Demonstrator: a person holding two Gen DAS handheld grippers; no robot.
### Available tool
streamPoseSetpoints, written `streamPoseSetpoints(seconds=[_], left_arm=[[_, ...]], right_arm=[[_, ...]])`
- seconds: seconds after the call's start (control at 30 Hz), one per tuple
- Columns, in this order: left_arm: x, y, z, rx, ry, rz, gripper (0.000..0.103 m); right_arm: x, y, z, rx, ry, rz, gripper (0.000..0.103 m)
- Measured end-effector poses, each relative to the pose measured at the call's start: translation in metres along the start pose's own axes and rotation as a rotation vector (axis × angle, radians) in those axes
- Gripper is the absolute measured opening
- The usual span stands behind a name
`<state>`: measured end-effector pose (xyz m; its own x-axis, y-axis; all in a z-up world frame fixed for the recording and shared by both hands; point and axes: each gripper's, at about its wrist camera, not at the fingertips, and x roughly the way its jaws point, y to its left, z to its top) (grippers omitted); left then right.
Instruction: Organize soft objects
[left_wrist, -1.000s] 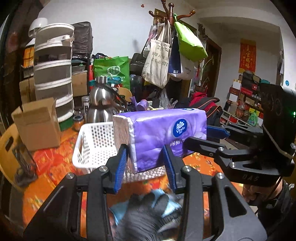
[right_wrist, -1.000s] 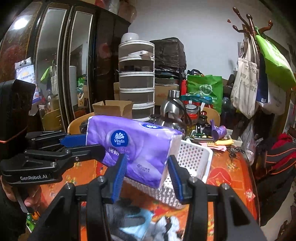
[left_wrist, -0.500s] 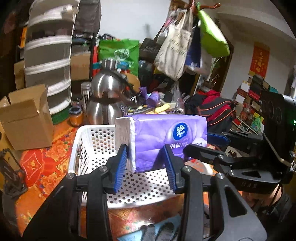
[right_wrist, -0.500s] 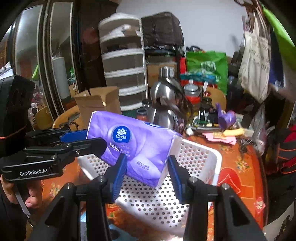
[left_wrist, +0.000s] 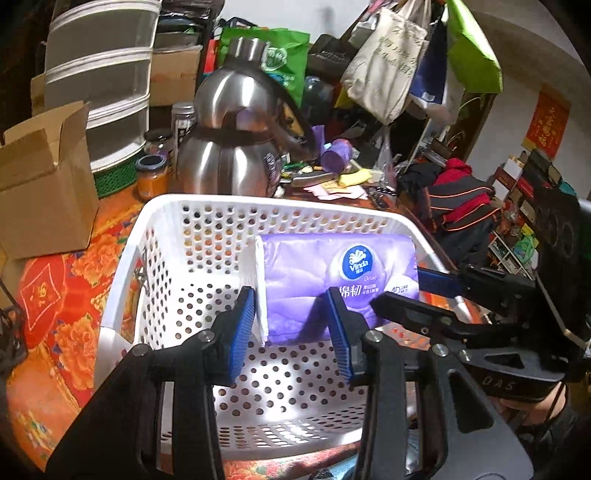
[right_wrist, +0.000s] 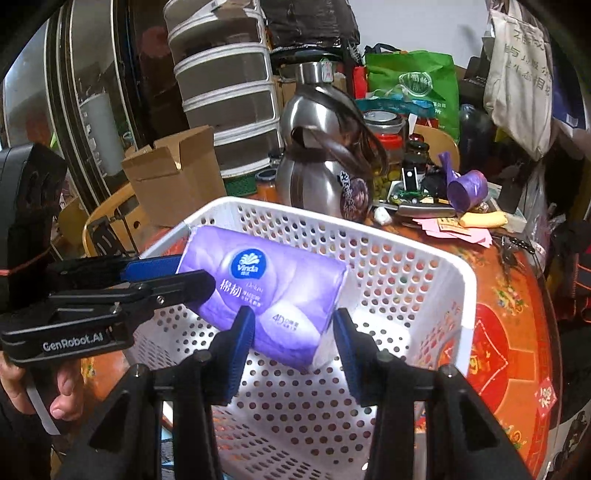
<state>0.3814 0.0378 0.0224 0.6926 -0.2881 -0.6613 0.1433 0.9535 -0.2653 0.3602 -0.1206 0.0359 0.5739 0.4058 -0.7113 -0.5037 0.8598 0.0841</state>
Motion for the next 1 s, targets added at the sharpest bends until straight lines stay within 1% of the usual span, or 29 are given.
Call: streamPoseSetpoints(seconds=[0.03, 0.1, 0.13, 0.17, 0.2, 0.23, 0.27, 0.37, 0.47, 0.73, 0.87, 0.93, 1.0], left_arm=[[0.004, 0.002, -0.001, -0.006, 0.006, 0.007, 0.037], [0.008, 0.006, -0.003, -0.022, -0.002, 0.015, 0.044], [0.008, 0.008, -0.004, -0.026, 0.000, 0.025, 0.051], [0.009, 0.008, -0.004, -0.027, 0.006, 0.031, 0.058], [0.007, 0.008, -0.007, -0.022, 0.005, 0.035, 0.061], [0.004, 0.007, -0.009, -0.011, -0.004, 0.047, 0.064], [0.000, 0.006, -0.011, -0.004, -0.012, 0.056, 0.066], [-0.011, 0.007, -0.013, -0.012, -0.025, 0.051, 0.071], [-0.023, 0.007, -0.016, -0.019, -0.037, 0.061, 0.074], [-0.058, 0.005, -0.033, -0.014, -0.063, 0.060, 0.075], [-0.082, -0.004, -0.049, 0.008, -0.084, 0.061, 0.075], [-0.096, -0.011, -0.061, 0.014, -0.089, 0.078, 0.076], [-0.113, -0.016, -0.076, 0.016, -0.115, 0.062, 0.077]], right_arm=[[0.001, 0.003, -0.001, -0.012, 0.005, -0.026, 0.043], [0.004, 0.004, -0.003, -0.022, 0.023, -0.082, 0.044], [0.004, 0.003, -0.004, -0.018, 0.027, -0.090, 0.045], [0.003, 0.002, -0.005, -0.009, 0.029, -0.093, 0.052], [0.001, 0.001, -0.006, -0.001, 0.029, -0.090, 0.062], [-0.001, -0.001, -0.007, 0.010, 0.025, -0.090, 0.066], [-0.005, -0.003, -0.008, 0.026, 0.018, -0.091, 0.068], [-0.015, -0.005, -0.009, 0.058, 0.006, -0.075, 0.069], [-0.022, -0.002, -0.011, 0.060, 0.001, -0.087, 0.071], [-0.044, 0.010, -0.025, 0.106, -0.029, -0.083, 0.073], [-0.064, 0.021, -0.038, 0.106, -0.073, -0.089, 0.073], [-0.078, 0.027, -0.050, 0.107, -0.101, -0.081, 0.074], [-0.092, 0.033, -0.063, 0.109, -0.128, -0.066, 0.077]])
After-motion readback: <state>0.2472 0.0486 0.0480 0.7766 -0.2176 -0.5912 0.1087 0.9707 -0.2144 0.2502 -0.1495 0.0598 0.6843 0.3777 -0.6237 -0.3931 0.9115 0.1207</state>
